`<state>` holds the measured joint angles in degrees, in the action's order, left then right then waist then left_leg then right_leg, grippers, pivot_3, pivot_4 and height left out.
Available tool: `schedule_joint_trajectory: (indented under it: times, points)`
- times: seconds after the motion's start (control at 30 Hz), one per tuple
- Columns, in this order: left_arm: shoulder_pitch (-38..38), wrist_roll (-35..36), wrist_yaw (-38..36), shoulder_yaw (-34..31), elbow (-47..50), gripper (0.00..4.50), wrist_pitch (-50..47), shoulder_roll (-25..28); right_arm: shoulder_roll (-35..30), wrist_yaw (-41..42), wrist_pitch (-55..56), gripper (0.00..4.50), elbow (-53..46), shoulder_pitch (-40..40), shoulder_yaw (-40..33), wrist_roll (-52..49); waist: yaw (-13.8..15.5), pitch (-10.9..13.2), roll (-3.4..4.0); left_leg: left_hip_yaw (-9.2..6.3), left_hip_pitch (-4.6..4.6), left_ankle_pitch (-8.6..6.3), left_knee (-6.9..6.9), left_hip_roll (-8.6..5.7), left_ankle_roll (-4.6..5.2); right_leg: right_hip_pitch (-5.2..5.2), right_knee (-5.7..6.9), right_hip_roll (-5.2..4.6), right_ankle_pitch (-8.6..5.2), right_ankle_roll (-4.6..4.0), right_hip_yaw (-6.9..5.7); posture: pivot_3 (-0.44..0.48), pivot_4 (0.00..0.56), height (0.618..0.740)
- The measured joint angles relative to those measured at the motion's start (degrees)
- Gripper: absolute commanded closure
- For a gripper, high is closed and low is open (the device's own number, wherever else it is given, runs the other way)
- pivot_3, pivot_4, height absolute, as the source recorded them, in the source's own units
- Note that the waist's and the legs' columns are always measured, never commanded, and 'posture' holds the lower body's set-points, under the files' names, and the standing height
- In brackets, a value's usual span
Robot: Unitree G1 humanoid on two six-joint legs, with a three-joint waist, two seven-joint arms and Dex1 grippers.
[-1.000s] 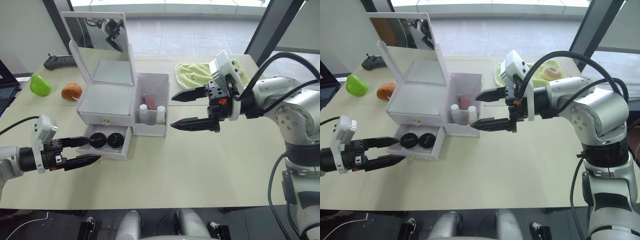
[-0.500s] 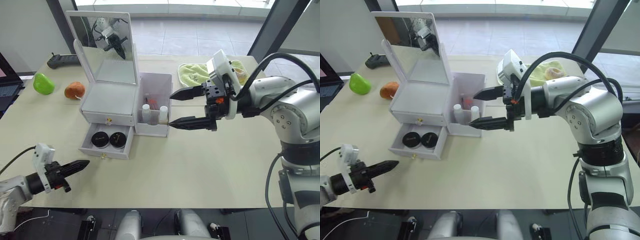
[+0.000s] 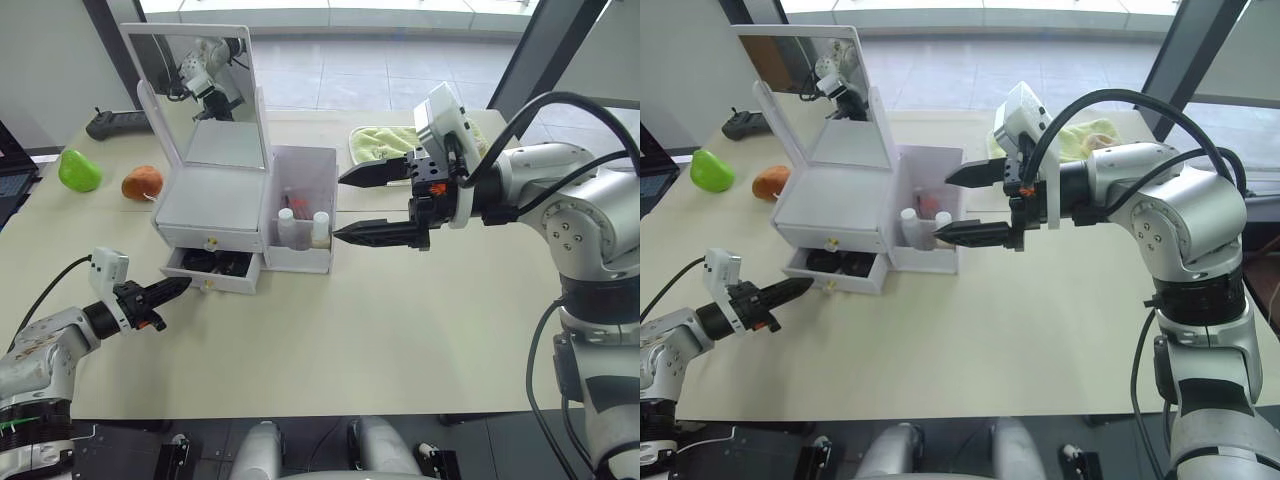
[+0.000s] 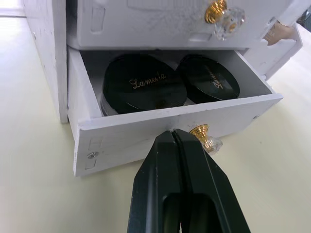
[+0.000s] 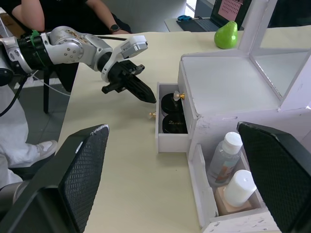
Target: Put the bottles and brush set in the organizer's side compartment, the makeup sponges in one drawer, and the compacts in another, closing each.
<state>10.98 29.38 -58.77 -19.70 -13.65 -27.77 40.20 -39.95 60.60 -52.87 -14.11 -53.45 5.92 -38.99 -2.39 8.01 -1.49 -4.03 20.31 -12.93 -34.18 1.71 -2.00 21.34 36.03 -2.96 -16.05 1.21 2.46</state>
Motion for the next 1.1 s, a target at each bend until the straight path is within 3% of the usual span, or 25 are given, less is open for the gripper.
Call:
schedule_joint_trajectory:
  times: [0.17,0.37,0.67,0.8,0.9,1.1]
  points:
    - [6.7,-0.4,1.4,1.4,-5.2,4.45,1.0,-1.4,0.1,-1.1,0.0,0.00,0.0,-0.5,-0.1,0.0,0.0,0.0,-0.02,-0.01,0.04,0.00,-0.05,-0.02,0.00,0.00,0.01,0.01,0.03,0.02,0.00,0.000,0.150,0.740]
    - [9.5,-2.1,1.0,3.9,-8.8,4.45,3.0,-2.0,-0.2,-1.8,0.0,0.00,-0.1,-0.7,-0.3,0.0,-0.1,0.0,-0.01,-0.02,0.02,0.00,-0.04,0.04,0.00,0.00,0.04,0.10,0.02,0.05,0.02,0.000,0.150,0.740]
    - [11.1,-2.8,0.1,5.5,-11.1,4.45,4.7,-2.5,-0.4,-2.3,-0.5,0.00,-0.9,-0.6,-0.7,-0.9,0.0,0.0,-0.02,-0.02,0.05,0.00,-0.06,0.02,0.00,-0.01,0.02,0.09,0.02,0.06,0.03,0.000,0.150,0.740]
    - [8.4,-1.9,-0.8,4.1,-8.7,4.45,5.0,-1.1,-2.2,-1.3,0.1,0.00,-0.5,1.6,-1.4,-0.9,-0.2,0.0,-0.05,-0.02,0.04,0.00,-0.05,0.05,0.00,-0.01,-0.01,0.09,0.02,0.06,0.04,0.000,0.150,0.740]
    - [3.8,1.2,-2.7,1.8,-4.1,3.90,2.5,0.2,-2.0,-1.2,5.1,0.00,1.5,5.8,-3.0,1.2,-0.4,0.0,-0.05,0.00,0.00,0.00,-0.03,0.11,0.00,-0.01,0.02,0.12,0.00,0.09,0.06,0.000,0.150,0.740]
    - [-5.3,2.0,-3.4,-5.1,0.7,2.10,3.0,6.7,-3.7,-1.8,17.6,0.00,11.0,18.2,-5.4,9.1,0.0,0.0,0.03,0.01,0.02,0.00,-0.04,0.20,0.00,0.01,-0.05,0.26,-0.16,0.33,0.19,0.000,0.150,0.740]
